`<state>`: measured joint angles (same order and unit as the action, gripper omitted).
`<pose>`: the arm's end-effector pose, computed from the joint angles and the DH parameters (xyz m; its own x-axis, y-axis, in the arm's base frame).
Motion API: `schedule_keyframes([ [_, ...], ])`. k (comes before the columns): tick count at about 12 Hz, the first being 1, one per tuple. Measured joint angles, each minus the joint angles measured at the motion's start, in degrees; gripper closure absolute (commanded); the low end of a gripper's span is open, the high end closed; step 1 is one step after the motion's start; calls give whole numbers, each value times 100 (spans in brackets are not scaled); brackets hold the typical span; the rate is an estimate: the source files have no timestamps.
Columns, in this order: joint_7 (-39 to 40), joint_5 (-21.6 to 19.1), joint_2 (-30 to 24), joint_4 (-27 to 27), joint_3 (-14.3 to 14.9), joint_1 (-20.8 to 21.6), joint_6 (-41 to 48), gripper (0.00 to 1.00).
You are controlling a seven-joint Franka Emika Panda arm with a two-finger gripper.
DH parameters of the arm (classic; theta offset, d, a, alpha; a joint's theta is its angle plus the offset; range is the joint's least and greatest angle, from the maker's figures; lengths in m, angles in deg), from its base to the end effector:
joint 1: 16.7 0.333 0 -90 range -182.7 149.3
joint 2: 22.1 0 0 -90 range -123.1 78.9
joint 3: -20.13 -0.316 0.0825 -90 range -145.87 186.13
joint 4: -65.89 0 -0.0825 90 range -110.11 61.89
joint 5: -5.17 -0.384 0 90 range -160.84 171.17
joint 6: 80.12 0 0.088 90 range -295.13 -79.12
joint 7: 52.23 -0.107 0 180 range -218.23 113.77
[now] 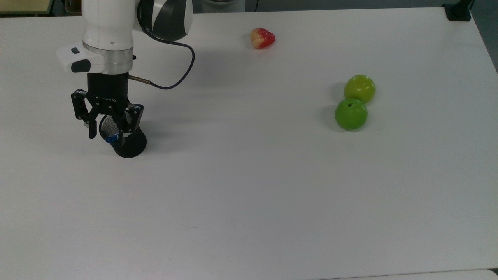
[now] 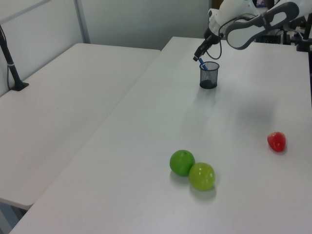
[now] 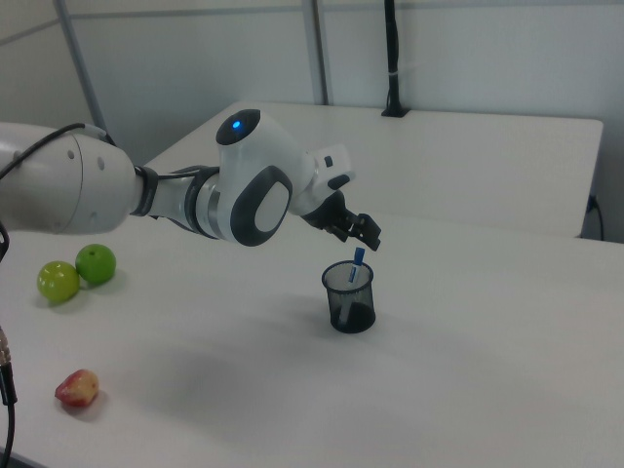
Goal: Place marker
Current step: 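Open the gripper to release the marker and raise away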
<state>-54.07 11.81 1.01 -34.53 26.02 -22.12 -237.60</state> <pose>0.6870 -0.1237 0.4092 0.8302 -0.0599 0.5542 -0.1501 -0.9815 0.1187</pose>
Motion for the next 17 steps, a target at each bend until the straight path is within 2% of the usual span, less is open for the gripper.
schedule_keyframes([
  [5, -2, 0, -14, 21, -1, 11, -19, 0],
  [8, -2, 0, -53, 248, -52, 68, 45, 0],
  [9, -2, 0, -72, 361, -67, 104, 243, 0],
  [13, -11, -3, -224, 1102, -131, 503, 1954, 0],
  [17, -32, -4, -577, 1286, -255, 1015, 3289, 0],
])
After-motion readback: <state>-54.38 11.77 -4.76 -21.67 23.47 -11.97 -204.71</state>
